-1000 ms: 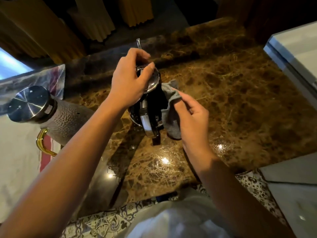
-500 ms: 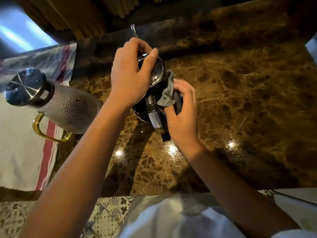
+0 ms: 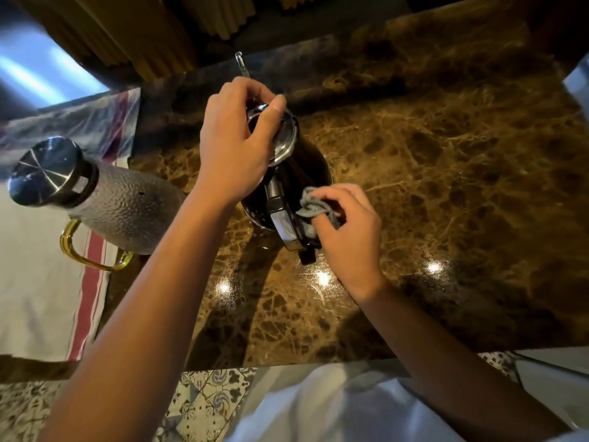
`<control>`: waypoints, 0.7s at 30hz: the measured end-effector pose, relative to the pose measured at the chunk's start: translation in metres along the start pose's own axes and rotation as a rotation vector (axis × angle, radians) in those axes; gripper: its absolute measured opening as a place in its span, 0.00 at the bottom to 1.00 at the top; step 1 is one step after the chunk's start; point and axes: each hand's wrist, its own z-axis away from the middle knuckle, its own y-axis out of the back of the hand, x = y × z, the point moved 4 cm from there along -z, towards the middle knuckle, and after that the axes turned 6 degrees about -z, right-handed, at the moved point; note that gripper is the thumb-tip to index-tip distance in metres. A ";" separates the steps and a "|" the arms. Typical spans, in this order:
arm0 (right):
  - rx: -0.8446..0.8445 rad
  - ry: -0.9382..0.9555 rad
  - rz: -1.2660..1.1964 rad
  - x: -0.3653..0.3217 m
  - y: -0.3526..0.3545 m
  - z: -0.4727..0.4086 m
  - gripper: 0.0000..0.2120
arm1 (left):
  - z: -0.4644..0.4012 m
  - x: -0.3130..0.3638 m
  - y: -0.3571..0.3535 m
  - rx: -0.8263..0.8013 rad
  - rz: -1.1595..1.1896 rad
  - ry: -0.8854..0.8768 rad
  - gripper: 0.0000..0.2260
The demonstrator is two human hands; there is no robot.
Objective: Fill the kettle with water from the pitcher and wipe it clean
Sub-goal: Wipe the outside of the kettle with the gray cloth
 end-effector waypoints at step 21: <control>-0.018 0.059 0.088 -0.003 -0.004 0.012 0.17 | 0.000 0.001 0.000 -0.048 0.027 -0.012 0.09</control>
